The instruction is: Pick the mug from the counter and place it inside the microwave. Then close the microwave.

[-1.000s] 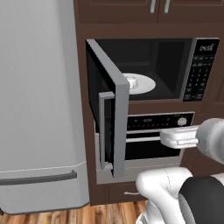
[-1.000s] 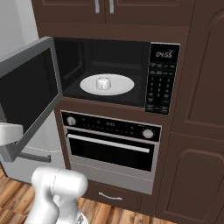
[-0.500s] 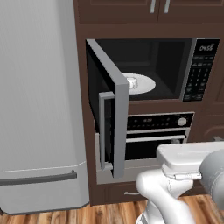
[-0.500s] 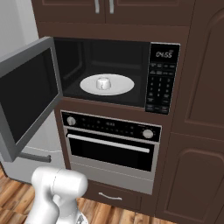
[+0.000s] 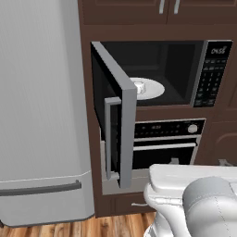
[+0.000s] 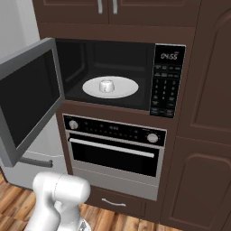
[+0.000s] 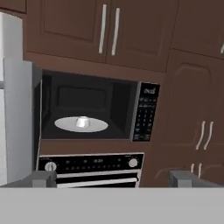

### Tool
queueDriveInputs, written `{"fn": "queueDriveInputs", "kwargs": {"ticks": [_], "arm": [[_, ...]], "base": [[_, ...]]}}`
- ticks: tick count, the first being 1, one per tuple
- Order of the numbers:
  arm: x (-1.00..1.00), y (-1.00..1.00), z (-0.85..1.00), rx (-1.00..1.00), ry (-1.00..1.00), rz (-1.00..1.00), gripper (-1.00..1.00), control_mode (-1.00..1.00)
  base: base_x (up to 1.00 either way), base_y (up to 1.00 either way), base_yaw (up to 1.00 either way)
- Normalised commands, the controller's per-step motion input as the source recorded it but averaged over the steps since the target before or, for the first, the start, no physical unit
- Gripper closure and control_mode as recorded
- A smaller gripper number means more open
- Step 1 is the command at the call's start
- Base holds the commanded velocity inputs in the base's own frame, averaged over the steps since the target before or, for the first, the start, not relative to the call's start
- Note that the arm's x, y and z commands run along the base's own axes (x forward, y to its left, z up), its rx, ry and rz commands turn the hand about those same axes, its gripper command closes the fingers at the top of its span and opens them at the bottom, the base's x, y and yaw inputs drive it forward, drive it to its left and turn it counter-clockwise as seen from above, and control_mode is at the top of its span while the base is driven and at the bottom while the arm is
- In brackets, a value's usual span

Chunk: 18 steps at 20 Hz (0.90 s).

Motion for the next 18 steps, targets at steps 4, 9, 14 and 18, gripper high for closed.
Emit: {"fn": "queueDriveInputs", "kwargs": {"ticks": [4,9,14,18], "arm": [[0.03,0.37,-0.17,-0.03,-0.01,-0.17,-1.0,-1.0],[0.0,0.56,-0.02,-0.05,-0.04,-0.18,-1.0,-1.0],[0.14,0.41,-0.17,-0.06,0.0,-0.28,-1.0,-1.0],[0.36,0.15,-0.26,-0.03,0.01,-0.35,-1.0,-1.0]], "base": [[0.0,0.0,0.0],[0.0,0.0,0.0],[0.0,0.0,0.0],[0.0,0.0,0.0]]}}
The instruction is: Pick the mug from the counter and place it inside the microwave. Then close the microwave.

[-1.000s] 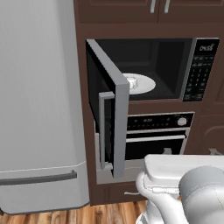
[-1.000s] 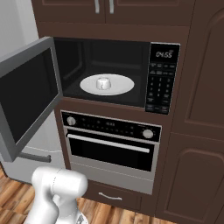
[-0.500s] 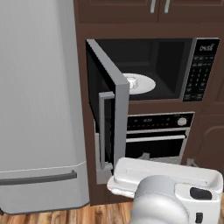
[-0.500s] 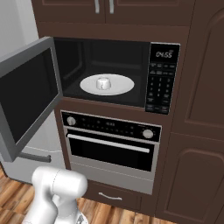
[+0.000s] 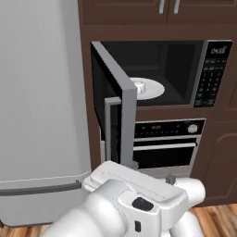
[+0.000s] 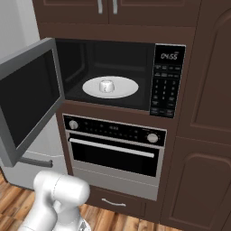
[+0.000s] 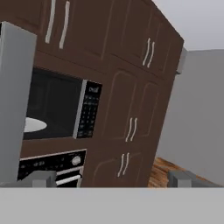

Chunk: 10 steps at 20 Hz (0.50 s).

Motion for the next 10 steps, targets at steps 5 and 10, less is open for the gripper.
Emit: {"fn": "queueDriveInputs", "kwargs": {"ticks": [5,10], "arm": [[0.34,0.11,-0.11,-0.01,0.01,-0.32,-1.0,-1.0],[0.13,0.45,-0.1,-0.04,0.0,-0.21,-1.0,-1.0]], "base": [[0.0,0.0,0.0],[0.0,0.0,0.0]]}}
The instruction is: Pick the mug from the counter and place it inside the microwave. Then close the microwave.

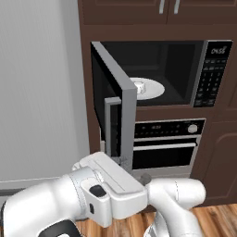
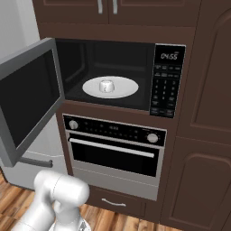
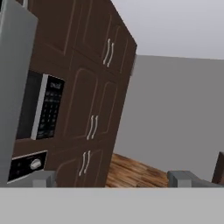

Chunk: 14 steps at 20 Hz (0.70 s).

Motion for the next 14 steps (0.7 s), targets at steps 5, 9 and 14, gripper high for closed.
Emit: {"fn": "queueDriveInputs", "kwargs": {"ticks": [5,9,14], "arm": [[0.0,0.07,-0.23,-0.03,0.0,0.0,-1.0,-1.0],[0.12,0.0,-0.2,-0.03,0.0,0.0,-1.0,-1.0],[0.24,0.0,-0.02,-0.03,0.05,0.0,-1.0,-1.0]], "base": [[0.0,0.0,0.0],[0.0,0.0,0.0],[0.0,0.0,0.0]]}}
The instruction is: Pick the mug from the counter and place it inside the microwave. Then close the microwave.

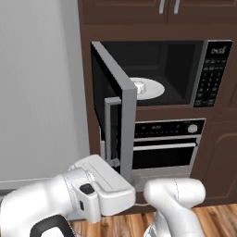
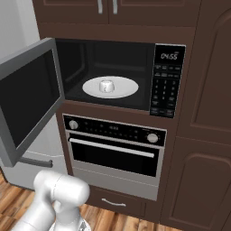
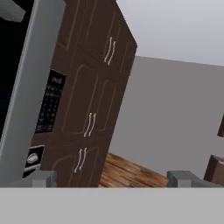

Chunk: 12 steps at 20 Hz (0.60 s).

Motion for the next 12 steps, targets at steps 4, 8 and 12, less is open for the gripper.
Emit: {"fn": "queueDriveInputs", "kwargs": {"ticks": [4,8,12], "arm": [[0.35,0.0,-0.01,-0.04,0.02,0.0,-1.0,-1.0],[0.29,0.03,-0.05,-0.04,0.0,0.0,-1.0,-1.0],[0.27,0.09,-0.08,-0.06,0.0,0.0,-1.0,-1.0]], "base": [[0.0,0.0,0.0],[0.0,0.0,0.0],[0.0,0.0,0.0]]}}
